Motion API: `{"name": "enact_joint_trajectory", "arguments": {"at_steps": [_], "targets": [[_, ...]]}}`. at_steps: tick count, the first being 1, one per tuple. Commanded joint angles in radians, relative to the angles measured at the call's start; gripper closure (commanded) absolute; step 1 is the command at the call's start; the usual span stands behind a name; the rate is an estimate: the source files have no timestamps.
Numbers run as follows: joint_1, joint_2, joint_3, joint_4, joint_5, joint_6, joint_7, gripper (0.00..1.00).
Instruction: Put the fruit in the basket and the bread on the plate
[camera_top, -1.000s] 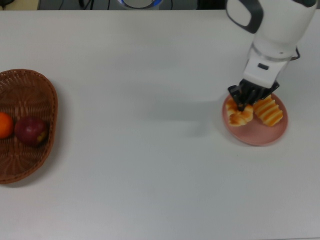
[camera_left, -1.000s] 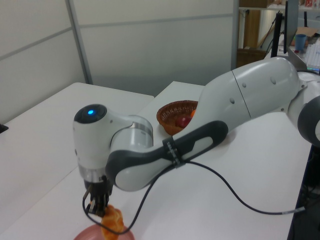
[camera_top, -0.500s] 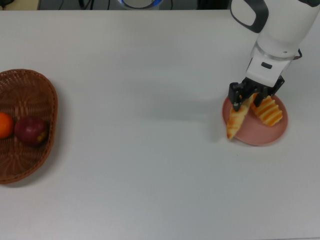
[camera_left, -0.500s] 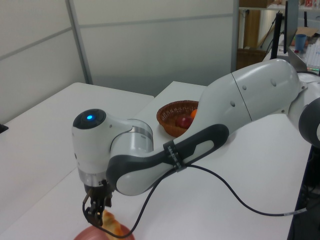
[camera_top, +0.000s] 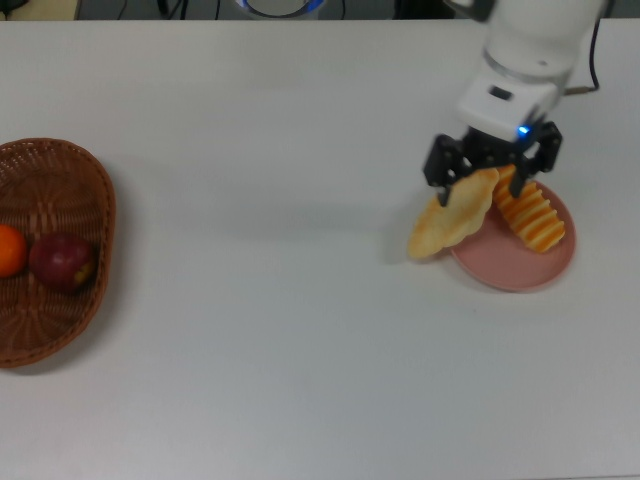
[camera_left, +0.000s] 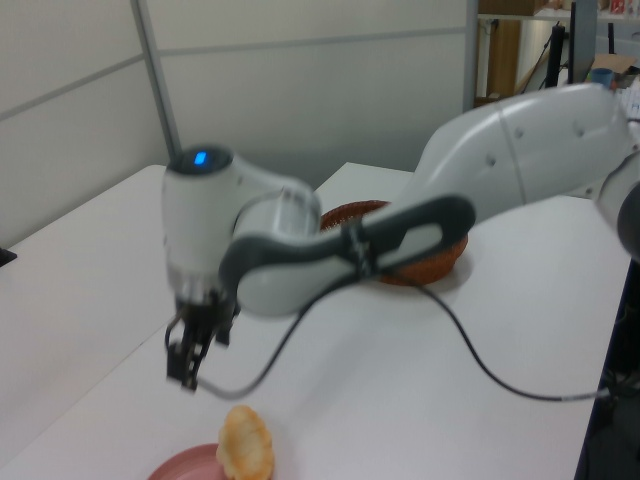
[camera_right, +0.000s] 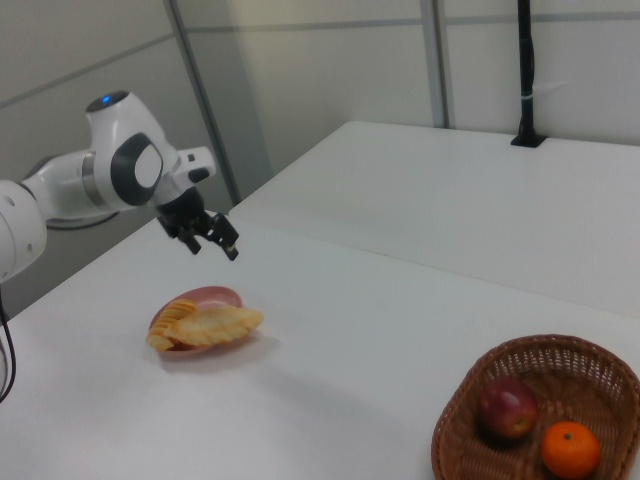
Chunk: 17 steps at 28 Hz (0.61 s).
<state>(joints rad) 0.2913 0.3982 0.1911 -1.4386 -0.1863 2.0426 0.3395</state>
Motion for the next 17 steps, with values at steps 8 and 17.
{"name": "enact_joint_trajectory", "arguments": {"at_steps": [8,17], "targets": [[-0.256,-0.183,-0.005,-0.026,0.195,-0.274,-0.184,0.00],[-0.388,-0.234,-0.018,-0.025,0.196,-0.401,-0.347,0.00]]}}
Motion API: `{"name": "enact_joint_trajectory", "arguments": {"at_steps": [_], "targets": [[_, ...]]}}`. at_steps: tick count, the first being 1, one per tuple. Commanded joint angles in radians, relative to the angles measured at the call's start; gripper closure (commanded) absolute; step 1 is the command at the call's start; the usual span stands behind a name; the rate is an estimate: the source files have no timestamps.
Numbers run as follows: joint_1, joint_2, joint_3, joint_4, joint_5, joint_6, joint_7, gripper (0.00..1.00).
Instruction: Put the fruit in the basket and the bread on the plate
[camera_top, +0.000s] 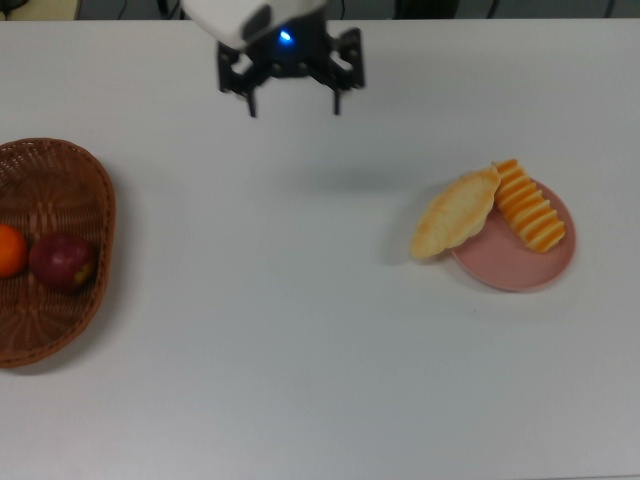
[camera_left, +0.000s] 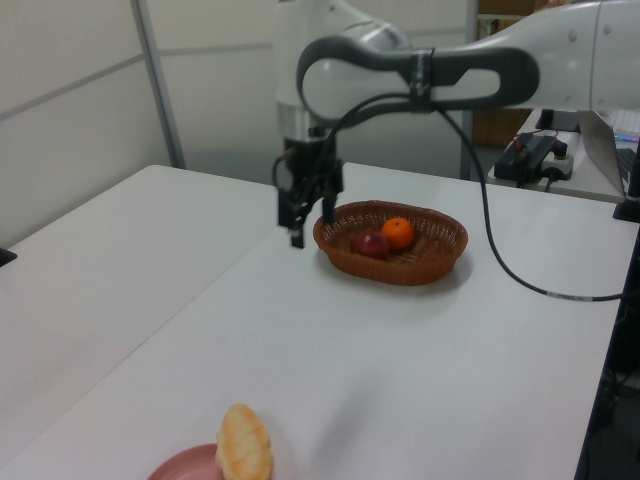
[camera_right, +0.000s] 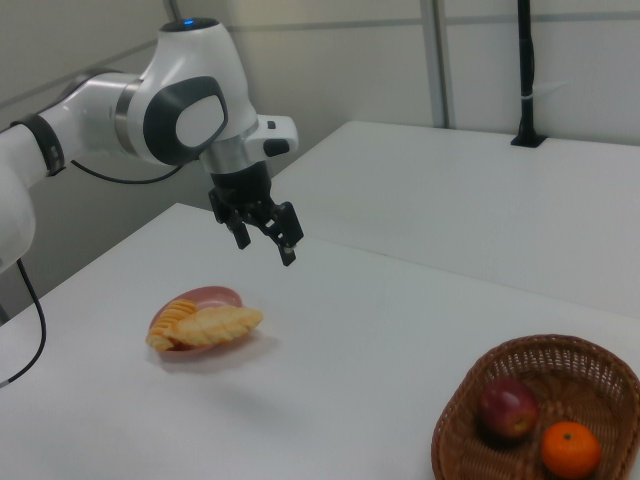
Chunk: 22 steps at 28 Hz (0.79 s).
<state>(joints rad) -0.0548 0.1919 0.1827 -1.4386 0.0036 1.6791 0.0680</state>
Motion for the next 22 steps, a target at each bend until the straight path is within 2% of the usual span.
{"name": "enact_joint_trajectory", "arguments": {"at_steps": [1,8,9,11,22], "targets": [[-0.057,-0.025,-0.014,-0.025,0.006,-0.039,-0.092,0.00],[-0.200,-0.019,-0.026,-0.026,0.006,-0.035,-0.112,0.00],[-0.238,-0.017,-0.026,-0.025,0.007,-0.033,-0.116,0.00],[-0.263,-0.017,-0.026,-0.025,0.007,-0.032,-0.122,0.00],[-0.266,-0.014,-0.025,-0.031,0.001,-0.038,-0.126,0.00]]}}
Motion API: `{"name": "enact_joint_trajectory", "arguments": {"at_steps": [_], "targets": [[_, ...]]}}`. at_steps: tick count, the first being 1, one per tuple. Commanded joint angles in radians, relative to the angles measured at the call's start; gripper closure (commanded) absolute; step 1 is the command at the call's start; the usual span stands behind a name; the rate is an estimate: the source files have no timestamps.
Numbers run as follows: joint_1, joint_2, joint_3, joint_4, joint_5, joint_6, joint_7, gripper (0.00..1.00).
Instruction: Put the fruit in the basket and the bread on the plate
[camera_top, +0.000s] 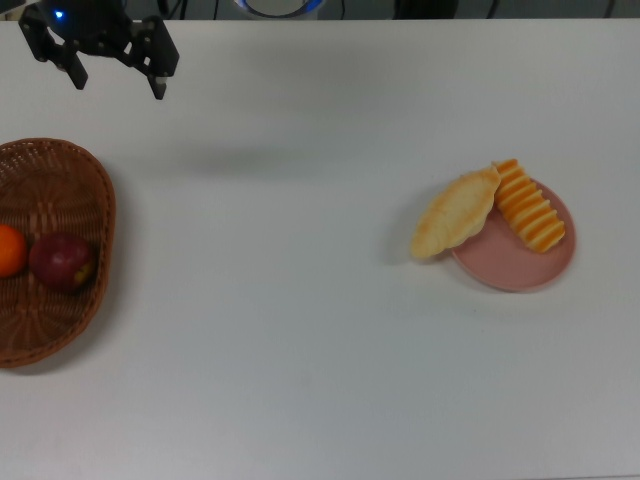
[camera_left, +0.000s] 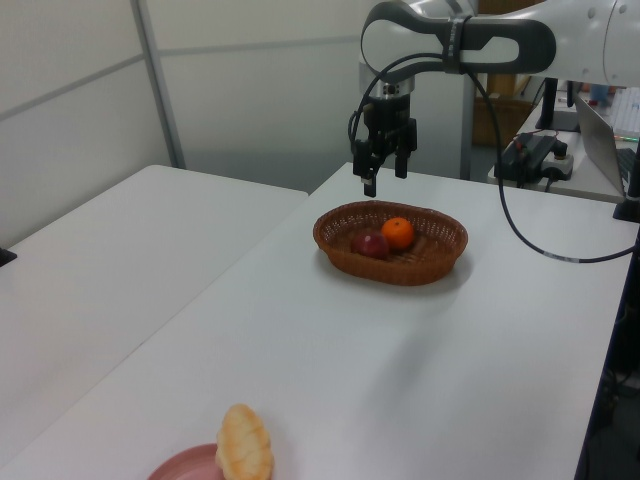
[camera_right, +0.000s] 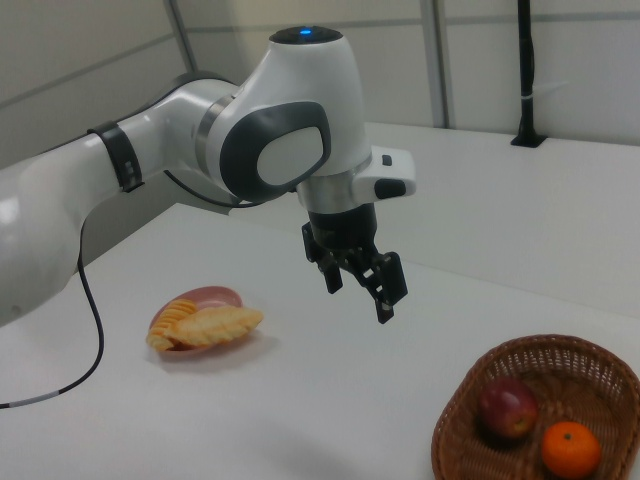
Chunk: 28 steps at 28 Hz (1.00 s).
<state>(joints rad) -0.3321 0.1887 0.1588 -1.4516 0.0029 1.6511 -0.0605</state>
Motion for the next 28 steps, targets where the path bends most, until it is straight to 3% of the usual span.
{"name": "enact_joint_trajectory", "arguments": {"at_steps": [1,6,14,28], "targets": [[0.010,-0.012,-0.001,-0.018,0.002,-0.011,0.002,0.00],[0.010,-0.012,-0.002,-0.018,-0.020,-0.013,0.004,0.00],[0.008,-0.011,-0.001,-0.023,-0.109,-0.036,0.008,0.00],[0.002,0.011,-0.001,-0.026,-0.109,-0.033,-0.001,0.00]]}}
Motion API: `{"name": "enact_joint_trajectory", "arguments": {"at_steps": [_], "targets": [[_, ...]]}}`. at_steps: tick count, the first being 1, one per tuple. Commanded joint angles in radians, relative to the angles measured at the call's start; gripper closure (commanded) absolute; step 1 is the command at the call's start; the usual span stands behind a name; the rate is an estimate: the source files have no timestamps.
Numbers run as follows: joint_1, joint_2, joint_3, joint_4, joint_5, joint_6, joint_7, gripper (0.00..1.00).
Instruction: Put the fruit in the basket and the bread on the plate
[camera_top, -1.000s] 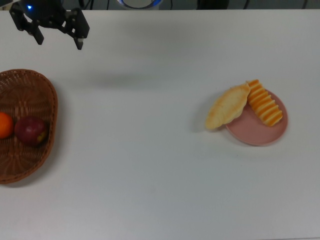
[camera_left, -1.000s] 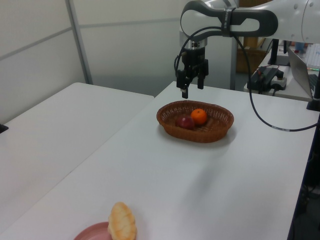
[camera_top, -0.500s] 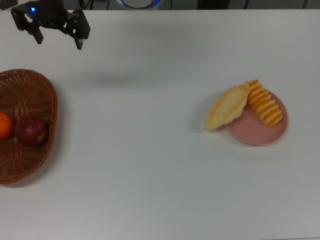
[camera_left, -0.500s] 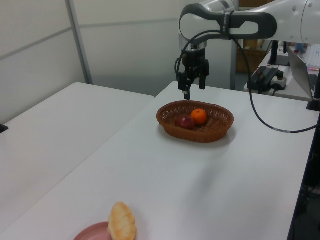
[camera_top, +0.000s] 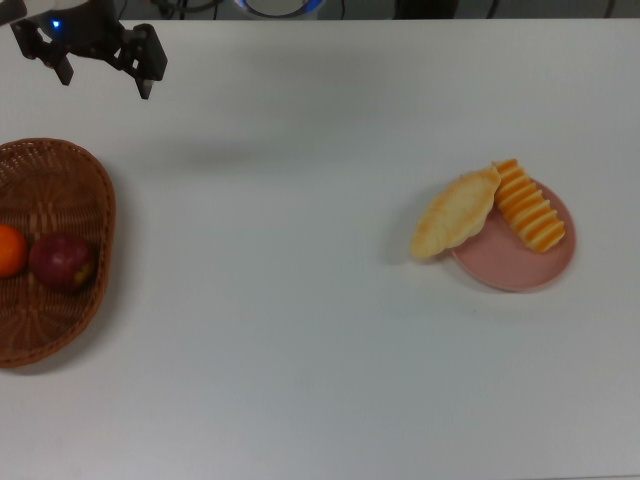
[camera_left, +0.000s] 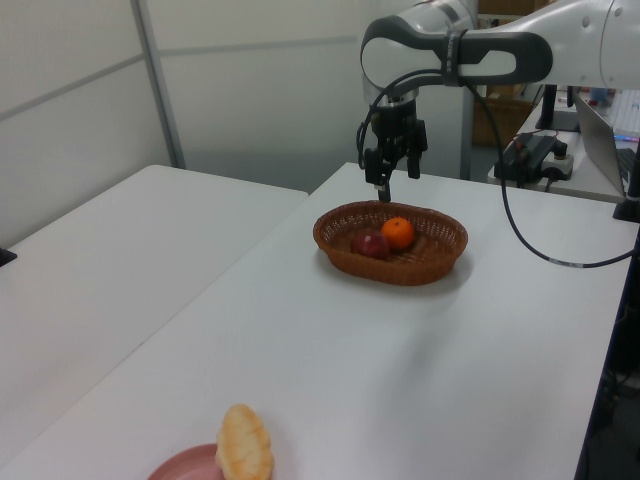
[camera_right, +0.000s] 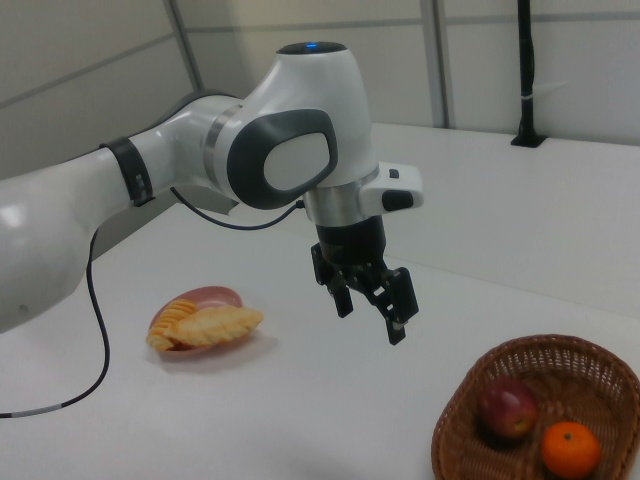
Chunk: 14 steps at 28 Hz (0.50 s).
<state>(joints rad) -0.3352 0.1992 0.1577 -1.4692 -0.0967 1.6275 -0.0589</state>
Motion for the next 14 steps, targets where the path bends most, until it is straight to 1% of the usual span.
{"name": "enact_joint_trajectory", "arguments": {"at_steps": [1,8,14], "targets": [[0.007,-0.001,0.000,-0.010,-0.008,-0.011,-0.003,0.00],[0.010,0.000,0.000,-0.008,-0.008,-0.011,-0.006,0.00],[0.012,-0.001,0.008,-0.010,-0.003,-0.014,0.004,0.00]]}}
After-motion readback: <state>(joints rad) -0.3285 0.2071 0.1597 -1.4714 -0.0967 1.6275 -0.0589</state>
